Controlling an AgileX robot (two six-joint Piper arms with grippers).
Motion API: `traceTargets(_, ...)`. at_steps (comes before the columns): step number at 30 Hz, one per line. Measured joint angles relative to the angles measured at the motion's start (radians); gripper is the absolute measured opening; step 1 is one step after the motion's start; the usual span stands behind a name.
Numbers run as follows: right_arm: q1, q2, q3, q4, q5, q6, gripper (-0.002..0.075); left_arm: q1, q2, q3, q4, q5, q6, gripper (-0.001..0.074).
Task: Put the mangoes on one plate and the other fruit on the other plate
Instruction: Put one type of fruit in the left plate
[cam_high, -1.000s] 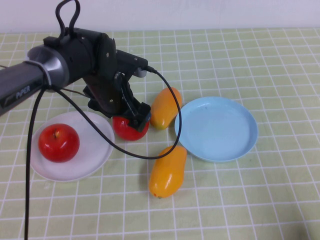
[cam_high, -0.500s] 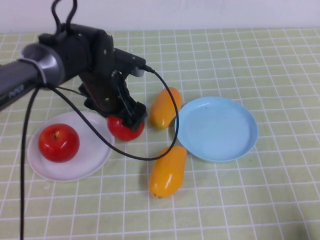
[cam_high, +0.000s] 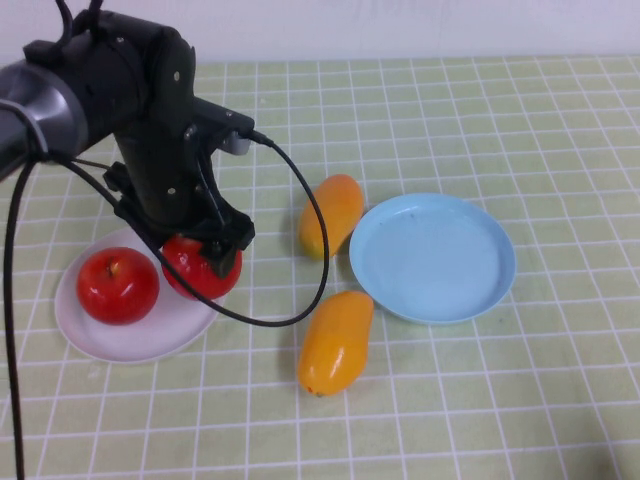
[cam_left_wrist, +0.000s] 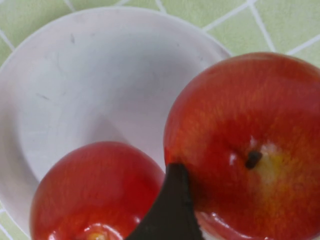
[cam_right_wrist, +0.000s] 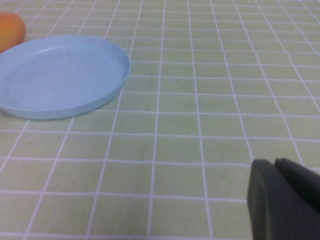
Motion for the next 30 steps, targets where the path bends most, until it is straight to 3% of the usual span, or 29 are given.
traceTargets(6, 0.000, 0.000, 0.000, 0.000, 0.000, 0.000, -0.0016, 0.017, 0.041, 0.000, 0.002, 0.001, 0.000, 0.0580)
traceTargets(11, 0.000, 0.000, 0.000, 0.000, 0.000, 0.000, -0.0016, 0.021, 0.048, 0.000, 0.017, -0.001, -0.013, 0.0666)
traceTargets(27, 0.000, 0.000, 0.000, 0.000, 0.000, 0.000, -0.0016, 0.021, -0.105, 0.011, 0.067, 0.011, -0.084, 0.0668)
traceTargets(30, 0.000, 0.000, 0.000, 0.000, 0.000, 0.000, -0.0016, 0.021, -0.207, 0.076, 0.067, 0.000, -0.113, 0.0610)
